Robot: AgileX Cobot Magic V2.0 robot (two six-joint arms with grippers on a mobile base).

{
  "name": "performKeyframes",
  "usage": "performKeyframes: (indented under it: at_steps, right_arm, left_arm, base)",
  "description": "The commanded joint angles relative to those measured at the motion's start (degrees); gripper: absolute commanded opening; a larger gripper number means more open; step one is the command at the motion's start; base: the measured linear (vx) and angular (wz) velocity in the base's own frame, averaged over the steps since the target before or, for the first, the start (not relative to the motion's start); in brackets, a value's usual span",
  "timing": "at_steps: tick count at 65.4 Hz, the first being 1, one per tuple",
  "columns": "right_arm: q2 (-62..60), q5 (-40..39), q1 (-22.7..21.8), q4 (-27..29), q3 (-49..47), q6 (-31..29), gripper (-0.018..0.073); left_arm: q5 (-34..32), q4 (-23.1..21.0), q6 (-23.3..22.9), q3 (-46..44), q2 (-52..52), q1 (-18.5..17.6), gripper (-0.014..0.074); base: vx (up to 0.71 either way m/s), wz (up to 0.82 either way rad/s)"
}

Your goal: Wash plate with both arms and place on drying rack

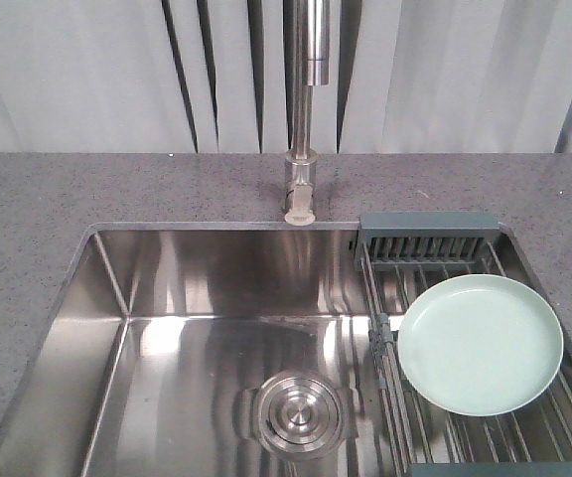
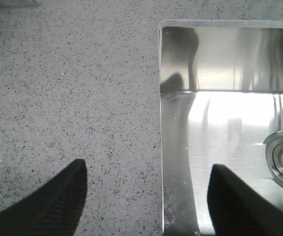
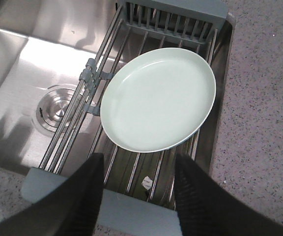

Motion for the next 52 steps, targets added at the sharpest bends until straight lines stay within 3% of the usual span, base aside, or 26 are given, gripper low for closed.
performKeyframes:
  at_steps: [1,52]
  right_arm:
    - [-0.63,-2.72,-0.04,0.53,-1.34,0.09,0.034]
    - [-0.81,-2.72,-0.09,0.94,-1.34,2.59,0.034]
  left_arm:
    - [-3.13,0.35,-0.6,-1.58,-0.13,-0.05,0.0482]
    - [-3.13,0.35,-0.6,-1.58,-0.13,-0.05,0.0482]
  base:
    - [0.0,0.0]
    - [0.0,0.0]
